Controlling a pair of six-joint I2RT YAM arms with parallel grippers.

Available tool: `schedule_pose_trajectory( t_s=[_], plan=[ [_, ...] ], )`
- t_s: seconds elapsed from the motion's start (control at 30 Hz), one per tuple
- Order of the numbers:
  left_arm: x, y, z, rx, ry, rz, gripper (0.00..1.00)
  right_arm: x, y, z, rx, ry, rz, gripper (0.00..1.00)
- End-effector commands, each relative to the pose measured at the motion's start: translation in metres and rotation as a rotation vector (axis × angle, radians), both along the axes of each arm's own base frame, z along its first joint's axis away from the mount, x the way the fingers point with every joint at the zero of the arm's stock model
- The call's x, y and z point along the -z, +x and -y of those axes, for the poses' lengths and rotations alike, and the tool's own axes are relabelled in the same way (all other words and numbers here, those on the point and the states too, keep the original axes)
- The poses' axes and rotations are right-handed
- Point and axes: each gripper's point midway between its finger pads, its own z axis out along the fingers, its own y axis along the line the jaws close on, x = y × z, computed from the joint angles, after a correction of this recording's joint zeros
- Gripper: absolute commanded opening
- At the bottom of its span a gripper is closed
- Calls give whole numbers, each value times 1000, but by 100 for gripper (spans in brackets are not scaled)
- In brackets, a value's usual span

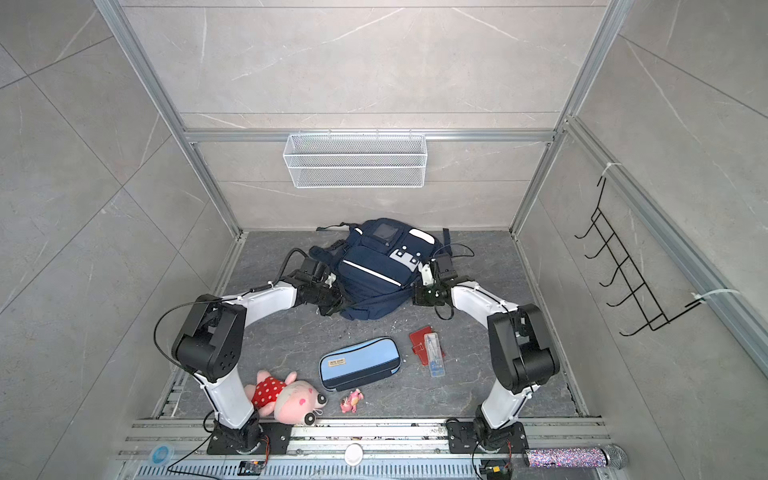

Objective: Pack the student bag

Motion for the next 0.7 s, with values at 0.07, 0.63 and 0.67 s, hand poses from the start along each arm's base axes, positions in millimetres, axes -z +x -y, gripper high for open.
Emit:
schedule_pose_trajectory(
  t_s=[0.07,0.63,0.67],
  plan=[
    [-12,-6,-15,3,38,25,0,-6,39,52,211,-98,53,0],
    [-8,-29,-16,59,103,22,0,-2,45,53,195,-84,69,6],
    [-9,-29,-14,64,102,24,0,-2,45,52,190,-79,73,8]
  ],
)
